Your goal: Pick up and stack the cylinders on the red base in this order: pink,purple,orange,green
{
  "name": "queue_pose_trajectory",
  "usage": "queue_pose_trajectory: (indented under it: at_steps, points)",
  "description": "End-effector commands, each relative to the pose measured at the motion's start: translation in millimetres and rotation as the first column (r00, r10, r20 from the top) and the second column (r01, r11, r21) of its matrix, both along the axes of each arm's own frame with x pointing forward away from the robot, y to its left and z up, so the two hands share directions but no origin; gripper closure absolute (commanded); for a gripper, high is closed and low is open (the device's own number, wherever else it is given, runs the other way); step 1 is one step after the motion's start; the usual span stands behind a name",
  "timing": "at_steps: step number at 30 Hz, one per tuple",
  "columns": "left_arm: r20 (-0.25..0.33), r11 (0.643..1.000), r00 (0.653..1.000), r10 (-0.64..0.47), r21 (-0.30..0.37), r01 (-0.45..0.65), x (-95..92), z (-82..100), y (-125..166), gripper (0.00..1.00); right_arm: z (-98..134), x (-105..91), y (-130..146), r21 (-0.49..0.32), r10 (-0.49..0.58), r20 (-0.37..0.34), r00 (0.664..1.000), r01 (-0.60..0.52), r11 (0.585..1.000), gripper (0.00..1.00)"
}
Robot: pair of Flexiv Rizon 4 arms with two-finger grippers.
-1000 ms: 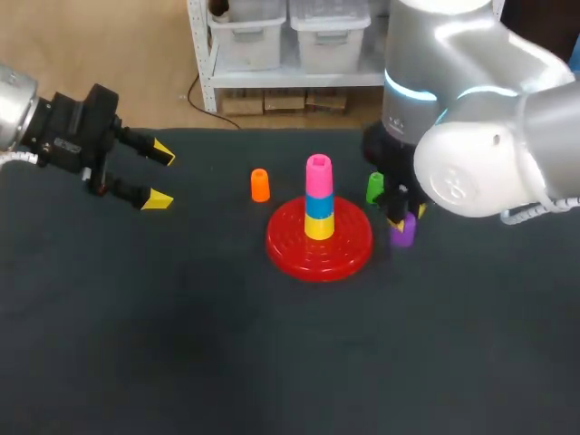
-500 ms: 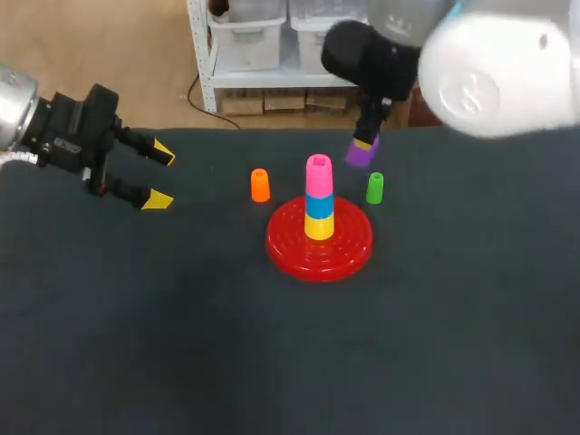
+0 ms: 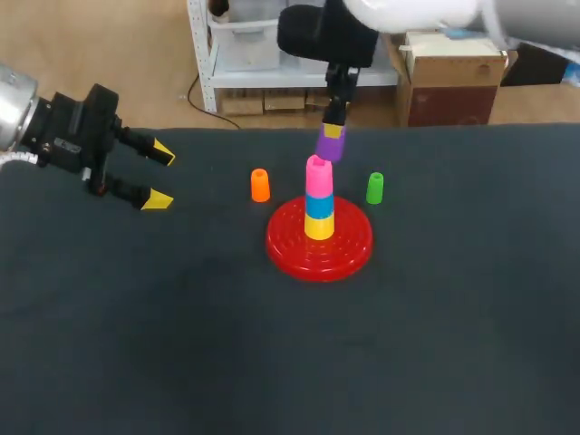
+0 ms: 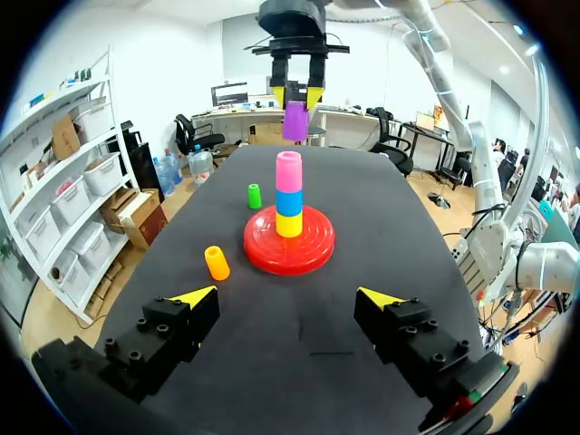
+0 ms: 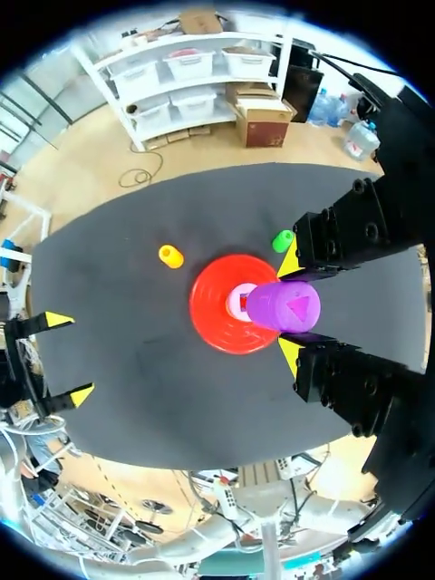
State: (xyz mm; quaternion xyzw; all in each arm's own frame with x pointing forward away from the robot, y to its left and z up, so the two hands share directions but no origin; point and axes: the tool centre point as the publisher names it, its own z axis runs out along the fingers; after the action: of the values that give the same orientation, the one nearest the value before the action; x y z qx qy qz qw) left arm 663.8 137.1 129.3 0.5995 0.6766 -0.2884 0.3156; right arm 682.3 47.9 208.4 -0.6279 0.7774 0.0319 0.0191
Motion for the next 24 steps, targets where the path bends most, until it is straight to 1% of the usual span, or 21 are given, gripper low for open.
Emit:
queue_pose_trajectory:
  at_steps: [1, 7, 12, 18, 24]
  points:
    - [0.004, 1.0, 1.0, 0.002, -0.002, -0.002, -1.5, -0.6, 0, 0.0, -4, 10.6, 11, -0.095, 0.007, -0.102, 0.995, -0.017, 0.995, 1.0]
    - [0.004, 1.0, 1.0, 0.002, -0.002, -0.002, -1.5, -0.6, 0, 0.0, -14, 13.5, 17, -0.086, 0.019, -0.108, 0.994, -0.028, 0.996, 1.0]
    - [0.004, 1.0, 1.0, 0.002, -0.002, -0.002, -1.5, -0.6, 0, 0.0, -24, 10.1, 13, -0.105, 0.019, -0.126, 0.992, -0.033, 0.994, 1.0]
    - [0.004, 1.0, 1.0, 0.002, -0.002, -0.002, -1.5, -0.6, 0, 0.0, -28, 9.3, 12, -0.108, 0.011, -0.115, 0.993, -0.024, 0.994, 1.0]
    - [0.004, 1.0, 1.0, 0.002, -0.002, -0.002, -1.5, -0.6, 0, 0.0, -34, 11.7, 21, -0.116, 0.029, -0.126, 0.992, -0.044, 0.992, 1.0]
